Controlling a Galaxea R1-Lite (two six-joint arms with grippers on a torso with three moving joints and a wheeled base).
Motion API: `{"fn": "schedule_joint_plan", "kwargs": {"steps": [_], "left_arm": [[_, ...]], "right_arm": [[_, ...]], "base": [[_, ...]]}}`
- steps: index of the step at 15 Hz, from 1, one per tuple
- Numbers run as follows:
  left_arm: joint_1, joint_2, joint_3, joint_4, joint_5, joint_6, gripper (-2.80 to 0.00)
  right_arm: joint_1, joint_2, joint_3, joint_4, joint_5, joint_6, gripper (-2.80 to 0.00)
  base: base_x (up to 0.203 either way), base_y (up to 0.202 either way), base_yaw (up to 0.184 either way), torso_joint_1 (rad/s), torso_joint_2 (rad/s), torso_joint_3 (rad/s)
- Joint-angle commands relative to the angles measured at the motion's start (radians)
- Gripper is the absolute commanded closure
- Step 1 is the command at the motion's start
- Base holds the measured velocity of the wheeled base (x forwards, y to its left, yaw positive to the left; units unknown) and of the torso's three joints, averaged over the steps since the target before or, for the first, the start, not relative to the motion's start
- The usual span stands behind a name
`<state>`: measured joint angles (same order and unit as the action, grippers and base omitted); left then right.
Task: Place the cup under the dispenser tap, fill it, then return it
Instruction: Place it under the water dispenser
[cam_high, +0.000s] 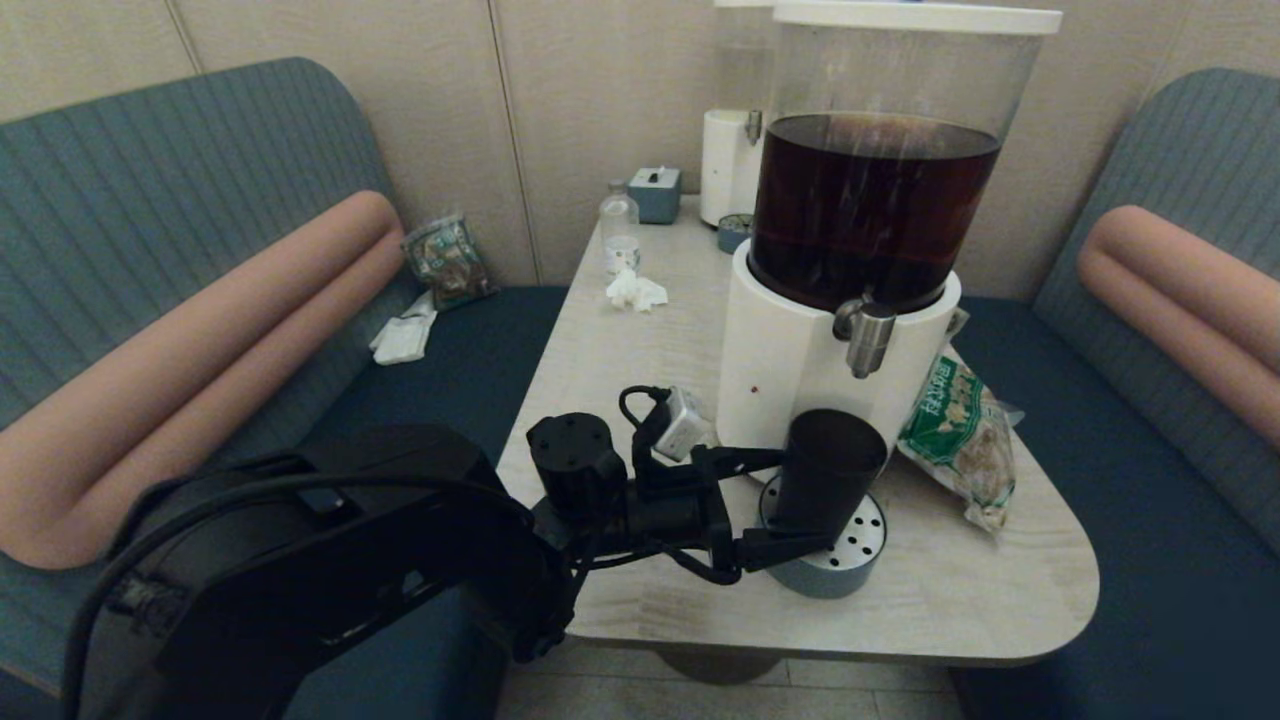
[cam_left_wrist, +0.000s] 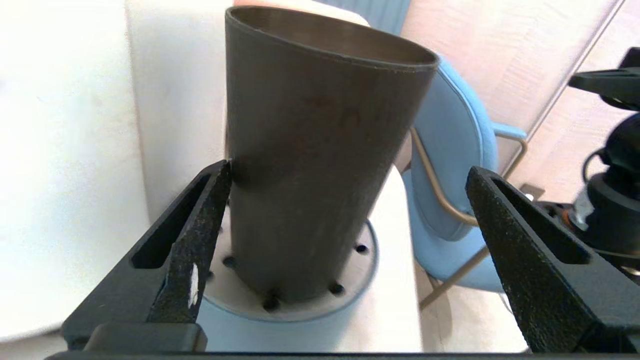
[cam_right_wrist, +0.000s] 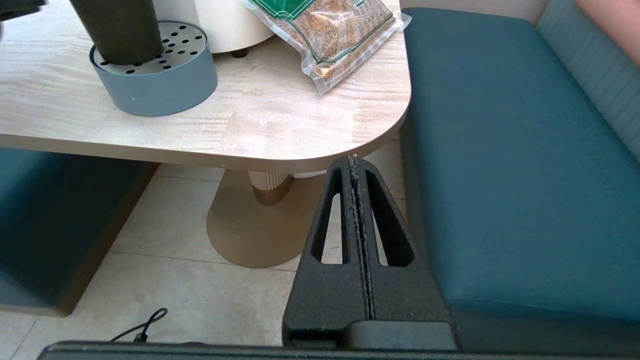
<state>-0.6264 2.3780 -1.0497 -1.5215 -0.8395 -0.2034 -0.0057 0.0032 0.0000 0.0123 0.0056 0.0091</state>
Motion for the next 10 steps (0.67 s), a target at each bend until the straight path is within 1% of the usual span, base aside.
{"fn": "schedule_joint_plan", "kwargs": {"steps": [1,4,8,10], "left_arm": [[0.002,-0.062,0.083,-0.009,-0.007,0.000,-2.80],[0.002,-0.125,0.181,-0.009,-0.010,0.001,-2.80],[0.004,-0.140,0.224,-0.009,-0.005,0.007,-2.80],[0.015,-0.182,0.294,-0.009,0.000,0.013,-2.80]], "right_arm": [[0.000,0.000,0.000,0.000,0.000,0.000,0.00],[0.000,0.000,0.000,0.000,0.000,-0.001,0.00],[0.001,0.000,0.000,0.000,0.000,0.000,0.00],[0.000,0.000,0.000,0.000,0.000,0.000,0.00]], "base": [[0.000,0.000,0.000,0.000,0.00,0.000],[0.000,0.000,0.000,0.000,0.00,0.000],[0.000,0.000,0.000,0.000,0.00,0.000],[0.000,0.000,0.000,0.000,0.00,0.000]]}}
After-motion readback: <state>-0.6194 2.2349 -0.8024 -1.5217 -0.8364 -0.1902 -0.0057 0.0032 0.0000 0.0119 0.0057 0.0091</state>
